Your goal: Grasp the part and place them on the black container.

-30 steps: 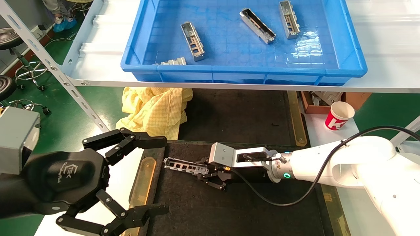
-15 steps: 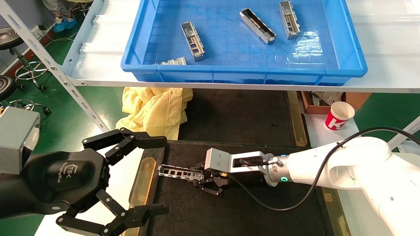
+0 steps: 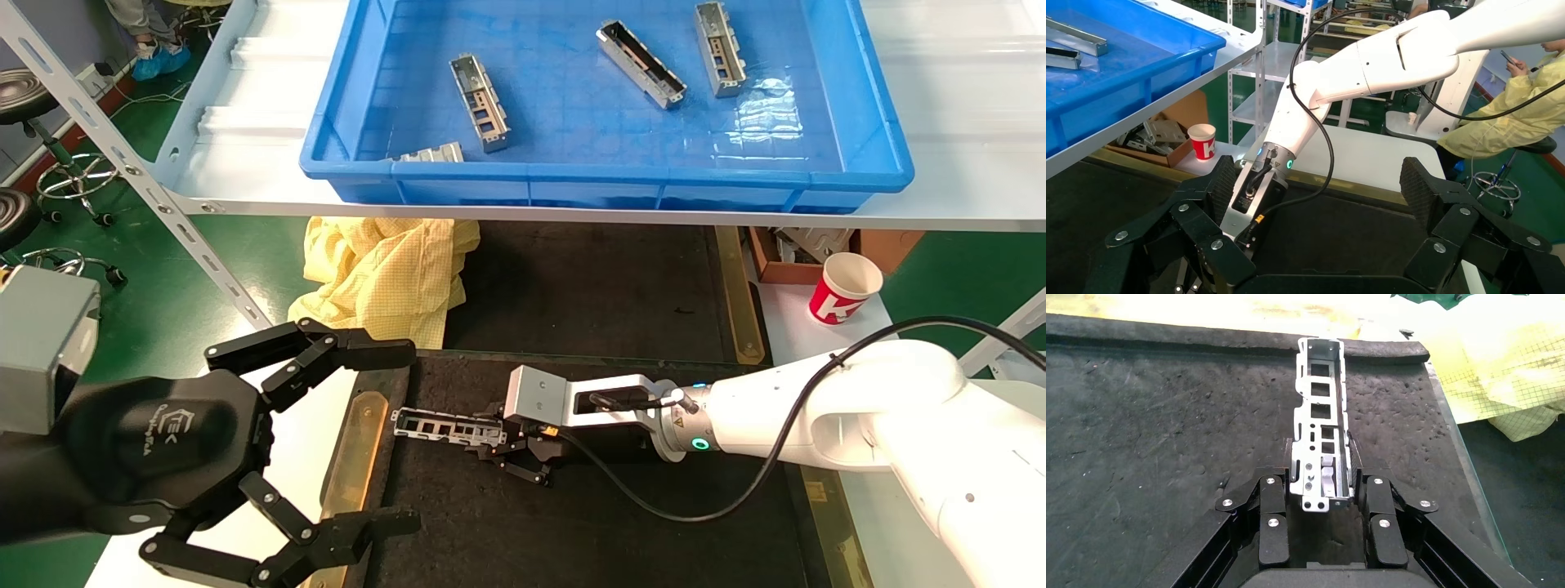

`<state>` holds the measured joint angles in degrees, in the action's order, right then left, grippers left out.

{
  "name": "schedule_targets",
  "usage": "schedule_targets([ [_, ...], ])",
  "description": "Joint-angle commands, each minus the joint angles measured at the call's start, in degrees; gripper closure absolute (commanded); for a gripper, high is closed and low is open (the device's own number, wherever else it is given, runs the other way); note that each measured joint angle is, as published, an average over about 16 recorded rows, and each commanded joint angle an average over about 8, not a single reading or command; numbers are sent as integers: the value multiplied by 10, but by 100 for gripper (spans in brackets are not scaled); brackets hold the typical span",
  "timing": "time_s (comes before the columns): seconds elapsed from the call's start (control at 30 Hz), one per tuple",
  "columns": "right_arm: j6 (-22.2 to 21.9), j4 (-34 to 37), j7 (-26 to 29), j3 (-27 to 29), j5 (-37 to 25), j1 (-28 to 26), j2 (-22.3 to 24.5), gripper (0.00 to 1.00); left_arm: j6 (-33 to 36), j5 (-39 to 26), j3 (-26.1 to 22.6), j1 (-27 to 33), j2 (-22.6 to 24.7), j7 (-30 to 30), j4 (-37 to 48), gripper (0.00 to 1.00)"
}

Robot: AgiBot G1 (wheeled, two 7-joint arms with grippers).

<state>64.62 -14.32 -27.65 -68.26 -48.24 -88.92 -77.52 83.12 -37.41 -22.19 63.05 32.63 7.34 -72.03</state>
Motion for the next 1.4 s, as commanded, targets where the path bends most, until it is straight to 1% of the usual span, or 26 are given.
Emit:
schedule_targets([
  [0.03,-1,0,3,-1,3,0,0,0,0,0,0,0,0,0,0,0],
  [0.2,11,-2,-1,-2,9,-5,2,0,0,0,0,0,0,0,0,0],
  [0.37,33,5,-7,-1,17,-13,6,0,0,0,0,0,0,0,0,0],
  [0.67,111,32,-7,16,48,-24,30,0,0,0,0,0,0,0,0,0],
  [0.83,135,39,-2,25,65,-27,40,0,0,0,0,0,0,0,0,0],
  [1.2,120,32,-3,22,56,-24,36,0,0,0,0,0,0,0,0,0],
  [1.4,125,-6,20,52,56,-6,60,0,0,0,0,0,0,0,0,0],
])
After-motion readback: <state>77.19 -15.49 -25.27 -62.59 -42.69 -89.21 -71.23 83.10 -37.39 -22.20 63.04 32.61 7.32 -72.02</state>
